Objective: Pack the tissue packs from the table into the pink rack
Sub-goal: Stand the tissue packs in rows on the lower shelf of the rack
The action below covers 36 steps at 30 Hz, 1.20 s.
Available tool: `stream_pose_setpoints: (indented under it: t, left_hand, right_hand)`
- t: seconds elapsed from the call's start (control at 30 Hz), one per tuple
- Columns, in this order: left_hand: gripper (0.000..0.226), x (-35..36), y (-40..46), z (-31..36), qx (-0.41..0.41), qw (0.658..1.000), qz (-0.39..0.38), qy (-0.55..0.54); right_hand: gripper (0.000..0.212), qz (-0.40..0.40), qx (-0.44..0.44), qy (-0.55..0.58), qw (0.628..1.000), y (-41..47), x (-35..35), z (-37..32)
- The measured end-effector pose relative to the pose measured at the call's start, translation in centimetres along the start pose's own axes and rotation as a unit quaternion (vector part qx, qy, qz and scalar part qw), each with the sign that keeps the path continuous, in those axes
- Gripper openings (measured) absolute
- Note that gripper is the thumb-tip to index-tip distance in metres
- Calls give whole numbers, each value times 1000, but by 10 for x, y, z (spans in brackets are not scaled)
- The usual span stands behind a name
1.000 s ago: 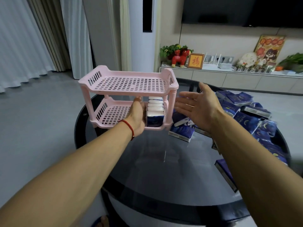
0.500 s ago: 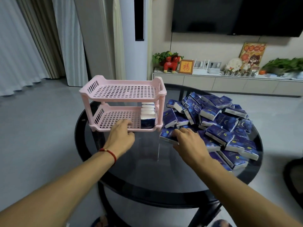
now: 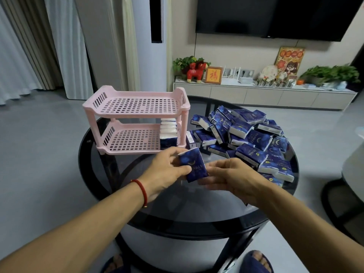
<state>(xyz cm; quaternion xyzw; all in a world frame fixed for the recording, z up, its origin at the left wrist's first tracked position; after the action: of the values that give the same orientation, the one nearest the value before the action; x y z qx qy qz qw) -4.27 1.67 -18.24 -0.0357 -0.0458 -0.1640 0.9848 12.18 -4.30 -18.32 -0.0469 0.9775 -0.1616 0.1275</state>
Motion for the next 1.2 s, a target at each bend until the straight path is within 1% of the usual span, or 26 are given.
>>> stream_pose_setpoints:
  t: [0.03,0.07,0.1,0.13,0.2,0.23,0.27,0.3,0.37,0.4,0.47,0.5,0.53,0.57,0.6,0.63,0.67,0.7,0.77,0.83,0.97,1.03,1.13,1.2]
  left_hand:
    - [44,0,1,-1,-2,1000,-2,12]
    - [43,0,2,-1,-3,1000,-3,24]
    - [42,-1,3,-2,-3,999,-2,36]
    - [41,-1,3,-4,-5,999,0,42]
    - [39,-3,4,-7,-11,999,10,32]
    - [38,-4,4,-8,-14,1000,16,15]
    - [37,-5,4,-9,-19,1000,21,-2]
    - [36,-4,4,-10,-28,999,22,-18]
    - [37,-1,2,-12,-49,997,12,-50]
    - [37,2,1,-12,-56,997,4,-61]
    - [37,5,-1,-12,-59,995,-8,-74]
    - [38,7,-2,-11,-57,995,-12,-78]
    - [38,8,-3,-10,-54,995,-15,-78]
    - [39,8,-3,-9,-52,996,-17,-76]
    - [40,8,-4,-8,-49,996,-18,-75]
    - [41,8,-4,-7,-45,996,-19,-74]
    - [41,8,-4,-6,-41,996,-19,-72]
    - [40,8,-5,-5,-38,996,-18,-73]
    - [39,7,-5,-3,-34,996,-12,-86]
    - [38,5,-4,0,-32,994,-5,-105]
    - [43,2,-5,5,-42,990,-10,-137]
    - [46,-4,-3,6,-41,990,-5,-137]
    - [57,-16,2,6,-26,994,20,-105]
    - [65,-22,4,9,-8,998,19,-56]
  right_hand:
    - [17,29,-7,-89,996,-4,-10,-4]
    - [16,74,-23,-195,978,-9,-26,-11]
    - [15,130,-47,-292,946,-17,-43,-21]
    - [15,189,-70,-363,910,-26,-62,-31]
    - [15,300,-95,-429,847,-44,-98,-41]
    - [17,341,-91,-450,820,-49,-113,-39]
    - [21,364,-81,-471,799,-49,-123,-33]
    - [28,365,-67,-498,784,-45,-129,-26]
    - [43,326,-49,-566,755,-31,-124,-11]
    - [46,314,-40,-585,747,-26,-122,-6]
    - [40,324,-38,-598,732,-25,-122,-9]
    - [35,339,-50,-588,733,-28,-123,-14]
    - [30,353,-69,-551,753,-33,-125,-19]
    - [26,360,-86,-478,797,-38,-127,-23]
    - [24,346,-90,-371,857,-40,-128,-22]
    - [26,302,-84,-246,917,-40,-123,-19]
    - [30,243,-72,-123,960,-38,-110,-16]
    - [34,189,-64,-34,979,-36,-95,-16]
    - [35,121,-55,56,989,-32,-71,-19]
    - [31,81,-50,107,990,-29,-53,-24]
    - [29,32,-59,110,992,-22,-30,-29]
    - [28,20,-61,71,995,-17,-23,-31]
    - [28,40,-84,-56,994,-13,-21,-39]
    - [31,46,-120,-144,981,-12,-19,-48]
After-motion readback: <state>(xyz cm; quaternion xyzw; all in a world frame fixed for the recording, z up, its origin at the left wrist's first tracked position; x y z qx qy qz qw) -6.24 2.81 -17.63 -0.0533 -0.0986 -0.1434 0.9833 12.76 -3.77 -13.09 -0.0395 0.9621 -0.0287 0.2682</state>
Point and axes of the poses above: each hand's wrist, its own y-axis towards the middle knuckle, its own x-axis out of the palm, z = x × y, the point moved 8 cm from there along y, towards the middle knuckle, and after that the axes turned 15 degrees about -y, right-handed, at the moved point
